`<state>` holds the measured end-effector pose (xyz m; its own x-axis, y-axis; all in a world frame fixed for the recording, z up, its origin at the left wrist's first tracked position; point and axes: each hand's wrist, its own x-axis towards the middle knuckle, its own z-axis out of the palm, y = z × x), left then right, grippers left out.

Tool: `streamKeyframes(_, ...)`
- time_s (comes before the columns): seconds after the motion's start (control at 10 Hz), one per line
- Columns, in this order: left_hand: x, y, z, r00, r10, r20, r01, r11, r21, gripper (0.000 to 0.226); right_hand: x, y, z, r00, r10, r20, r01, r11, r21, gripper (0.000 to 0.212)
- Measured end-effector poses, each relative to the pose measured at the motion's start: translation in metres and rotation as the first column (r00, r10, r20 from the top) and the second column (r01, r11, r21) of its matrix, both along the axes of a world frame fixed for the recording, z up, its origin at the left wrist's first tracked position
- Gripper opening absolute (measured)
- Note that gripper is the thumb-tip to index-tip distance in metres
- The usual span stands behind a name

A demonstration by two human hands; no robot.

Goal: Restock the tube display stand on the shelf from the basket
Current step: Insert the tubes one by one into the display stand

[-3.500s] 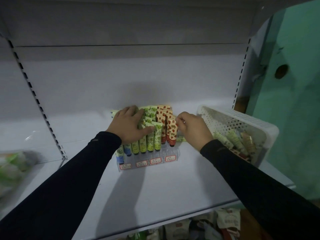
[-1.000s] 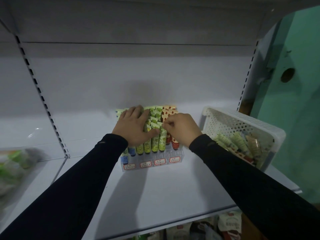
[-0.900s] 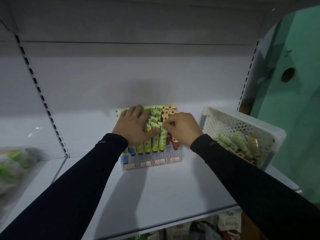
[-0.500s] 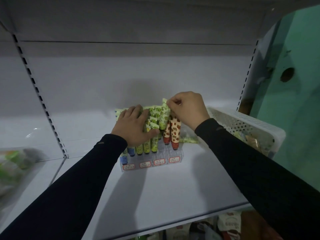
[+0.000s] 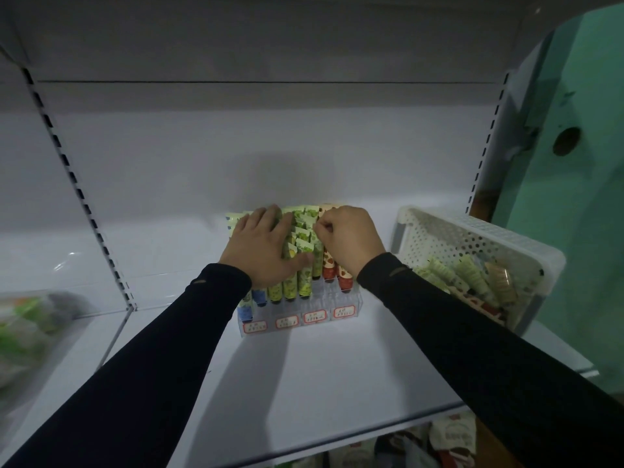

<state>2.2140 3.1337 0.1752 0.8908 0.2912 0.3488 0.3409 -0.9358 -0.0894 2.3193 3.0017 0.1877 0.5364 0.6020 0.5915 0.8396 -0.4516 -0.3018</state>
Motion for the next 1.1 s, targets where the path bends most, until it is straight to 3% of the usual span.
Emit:
streamKeyframes(0.4, 0.002, 0.002, -0.002, 1.0, 0.006, -0.001, -0.006, 1.0, 0.002, 0.101, -0.004, 0.0, -0.002, 0.999, -0.028, -0.023, 0.026, 0.996, -0.09, 0.031)
streamKeyframes(0.6, 0.001, 0.001, -0.001, 1.0, 0.009, -0.007, -0.009, 1.0, -0.002, 0.108, 0.003, 0.005, 0.005, 0.997, -0.05, -0.061, 0.043, 0.993, -0.113, 0.026)
streamKeyframes(0.8, 0.001, 0.0, -0.001, 1.0, 0.008, -0.006, -0.008, 1.0, -0.007, 0.097, 0.001, 0.008, 0.006, 0.998, -0.069, 0.003, 0.069, 0.981, -0.182, 0.024)
streamKeyframes(1.1, 0.0, -0.001, 0.001, 1.0, 0.007, -0.007, -0.007, 1.0, -0.03, 0.099, 0.0, 0.004, 0.006, 0.996, -0.057, -0.074, 0.044, 0.986, -0.161, 0.032)
